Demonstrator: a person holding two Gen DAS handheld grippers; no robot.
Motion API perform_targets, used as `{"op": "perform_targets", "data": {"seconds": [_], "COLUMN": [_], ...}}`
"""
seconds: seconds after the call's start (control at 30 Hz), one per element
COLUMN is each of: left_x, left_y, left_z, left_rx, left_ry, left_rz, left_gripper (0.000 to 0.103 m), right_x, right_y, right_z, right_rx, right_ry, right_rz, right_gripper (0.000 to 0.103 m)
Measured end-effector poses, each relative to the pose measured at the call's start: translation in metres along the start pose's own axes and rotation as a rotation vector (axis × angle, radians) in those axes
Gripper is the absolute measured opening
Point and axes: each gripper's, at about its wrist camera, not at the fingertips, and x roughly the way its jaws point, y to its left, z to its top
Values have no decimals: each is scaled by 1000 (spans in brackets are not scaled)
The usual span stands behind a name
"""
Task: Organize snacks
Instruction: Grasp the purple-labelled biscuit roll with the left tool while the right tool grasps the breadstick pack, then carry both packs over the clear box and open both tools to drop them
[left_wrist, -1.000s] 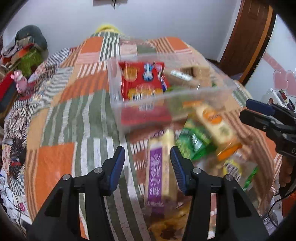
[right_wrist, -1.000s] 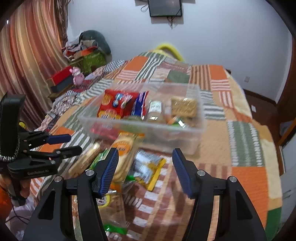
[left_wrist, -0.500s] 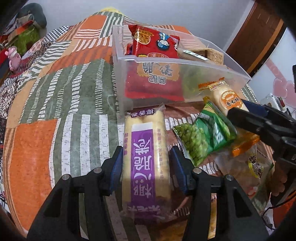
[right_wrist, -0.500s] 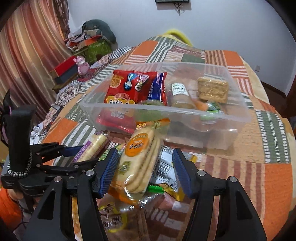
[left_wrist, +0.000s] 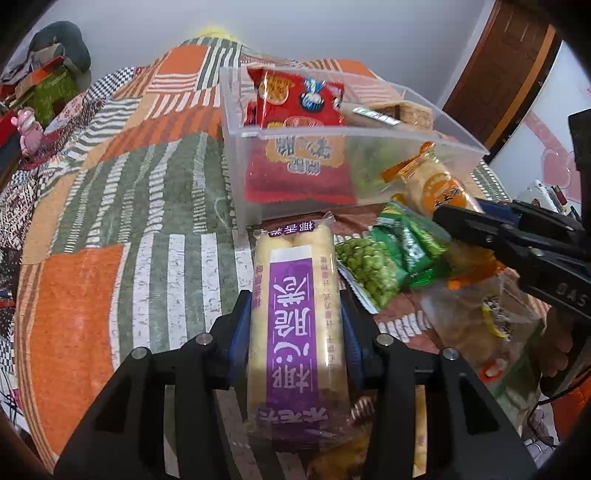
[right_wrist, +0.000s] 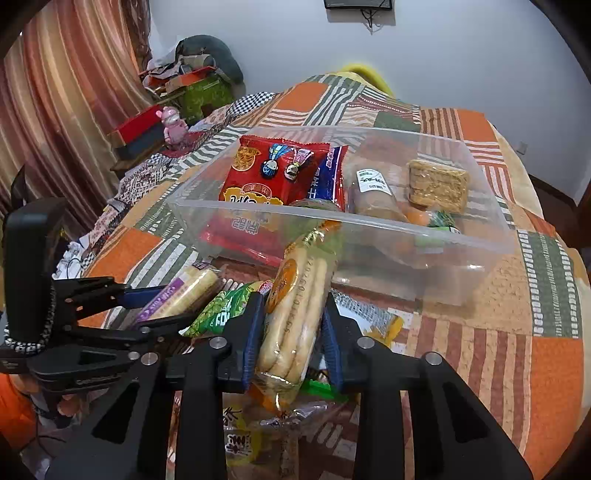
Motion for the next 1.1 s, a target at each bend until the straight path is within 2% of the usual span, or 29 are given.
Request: {"op": "perform_targets", "data": {"seconds": [0.13,0.53,0.87,1.1], "left_x": [-20,-67,-68,-54], "left_y": [-5,-21,-40,-49], "left_z": [3,37,82,112], "left_rx": [16,34,65,71], "left_ry": [-39,-157,-222,-232], "left_rz": [13,8,12,10], "left_gripper": [44,44,44,44], "right_x": [-11,-54,-66,-59], "right_y": [-2,-7,-28,-45], "right_z": [1,17,45,64], "right_rx": [16,6,30,41], "right_ry": [-18,-141,-229,-250], "right_rz": [3,-44,-96,-128], "right_gripper": [20,20,20,20]}}
